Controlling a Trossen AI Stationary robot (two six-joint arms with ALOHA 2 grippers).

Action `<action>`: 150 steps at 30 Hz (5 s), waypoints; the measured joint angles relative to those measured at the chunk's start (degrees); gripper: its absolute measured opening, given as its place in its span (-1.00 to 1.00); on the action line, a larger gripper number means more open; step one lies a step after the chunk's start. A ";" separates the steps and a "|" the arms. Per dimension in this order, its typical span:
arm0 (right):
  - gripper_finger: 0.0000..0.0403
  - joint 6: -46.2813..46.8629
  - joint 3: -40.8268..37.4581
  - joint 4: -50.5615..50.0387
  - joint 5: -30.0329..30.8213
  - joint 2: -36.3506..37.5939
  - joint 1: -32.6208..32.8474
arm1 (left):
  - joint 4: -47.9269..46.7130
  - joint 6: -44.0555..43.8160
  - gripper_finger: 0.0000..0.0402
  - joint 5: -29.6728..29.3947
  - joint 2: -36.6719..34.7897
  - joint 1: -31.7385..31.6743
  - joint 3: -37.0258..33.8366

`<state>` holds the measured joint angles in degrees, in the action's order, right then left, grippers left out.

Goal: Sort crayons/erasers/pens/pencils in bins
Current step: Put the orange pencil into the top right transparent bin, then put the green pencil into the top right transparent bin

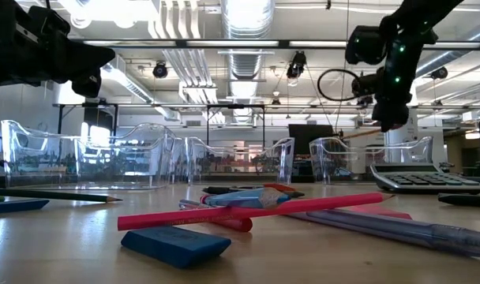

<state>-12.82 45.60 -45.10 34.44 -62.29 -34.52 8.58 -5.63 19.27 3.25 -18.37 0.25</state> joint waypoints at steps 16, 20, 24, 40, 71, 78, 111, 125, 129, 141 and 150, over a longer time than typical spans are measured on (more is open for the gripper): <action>-0.91 -7.68 0.02 0.67 0.08 -10.13 -3.10 | -0.02 0.00 -1.00 0.00 0.00 0.00 -0.02; -0.86 -7.32 0.04 0.99 0.10 -10.81 -3.74 | -0.04 0.02 -1.00 -0.01 0.00 0.01 0.00; -0.78 -7.35 0.10 1.09 0.12 -10.20 -3.76 | -0.04 0.02 -1.00 -0.01 0.00 0.02 0.00; -0.75 -2.70 8.40 -3.48 0.05 -6.08 -2.67 | -0.04 0.02 -1.00 0.00 0.00 0.00 0.00; -0.06 16.32 20.57 -10.61 -7.77 -2.70 16.36 | -0.04 0.02 -1.00 0.00 0.00 0.01 0.00; -0.03 20.14 19.98 -4.68 -16.45 -2.70 23.08 | -0.04 -0.08 -1.00 -0.02 0.00 0.01 -0.01; -0.04 9.17 -16.61 78.27 -16.43 -2.70 46.06 | -0.04 -2.58 -1.00 -0.31 0.00 0.00 0.00; -0.04 9.79 -17.59 79.73 -16.29 -2.86 44.61 | 0.20 -2.49 -1.00 -1.81 0.11 0.02 0.00; -0.04 9.79 -17.59 79.73 -16.29 -2.86 44.61 | 0.24 0.21 -1.00 -2.05 0.30 0.02 -0.01; -0.04 9.77 -17.57 79.71 -13.58 -4.80 44.61 | -2.53 1.55 -1.00 -5.76 7.62 0.04 5.16; -0.04 9.78 -17.22 79.78 -13.34 -6.11 44.61 | -2.10 1.61 -1.00 -8.55 19.10 0.95 10.73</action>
<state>-3.03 28.38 34.68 21.10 -68.40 10.09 6.48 -4.02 10.71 22.34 -17.42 10.98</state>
